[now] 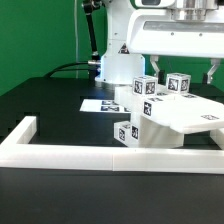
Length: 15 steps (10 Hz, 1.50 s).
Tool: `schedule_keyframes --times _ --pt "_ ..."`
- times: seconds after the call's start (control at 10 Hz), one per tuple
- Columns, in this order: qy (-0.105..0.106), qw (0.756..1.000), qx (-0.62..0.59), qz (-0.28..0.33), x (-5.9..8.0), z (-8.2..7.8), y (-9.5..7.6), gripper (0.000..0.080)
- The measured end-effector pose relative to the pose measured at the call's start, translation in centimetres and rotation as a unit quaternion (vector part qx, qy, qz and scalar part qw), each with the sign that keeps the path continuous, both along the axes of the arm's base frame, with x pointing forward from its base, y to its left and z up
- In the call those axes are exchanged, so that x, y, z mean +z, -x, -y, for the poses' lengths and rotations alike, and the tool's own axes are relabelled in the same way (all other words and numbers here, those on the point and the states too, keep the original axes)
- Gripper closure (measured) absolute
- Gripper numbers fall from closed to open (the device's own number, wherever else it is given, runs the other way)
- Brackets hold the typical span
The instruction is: Assemble chair
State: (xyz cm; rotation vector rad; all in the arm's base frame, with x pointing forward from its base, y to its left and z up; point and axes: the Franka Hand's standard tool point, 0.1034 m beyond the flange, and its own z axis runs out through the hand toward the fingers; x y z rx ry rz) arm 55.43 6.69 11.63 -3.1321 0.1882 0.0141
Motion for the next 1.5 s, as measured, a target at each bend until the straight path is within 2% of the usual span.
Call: schedule_keyframes --times 0.5,0.7,0.9,1.1,1.3,1.5 --pt "0.0 0.982 0.187 0.003 -0.1 0.1 0.06 0.015" --pt "0.007 0.959 0.283 0.001 -0.07 0.38 0.04 0.015" --pt "0.008 0.946 0.323 0.0 -0.08 0.67 0.01 0.015" --pt "0.008 0.946 0.323 0.0 -0.14 0.76 0.02 0.0165" --pt "0.008 0.947 0.322 0.0 -0.15 0.8 0.02 0.0517" --pt "0.008 0.953 0.303 0.0 -0.15 0.81 0.02 0.0513"
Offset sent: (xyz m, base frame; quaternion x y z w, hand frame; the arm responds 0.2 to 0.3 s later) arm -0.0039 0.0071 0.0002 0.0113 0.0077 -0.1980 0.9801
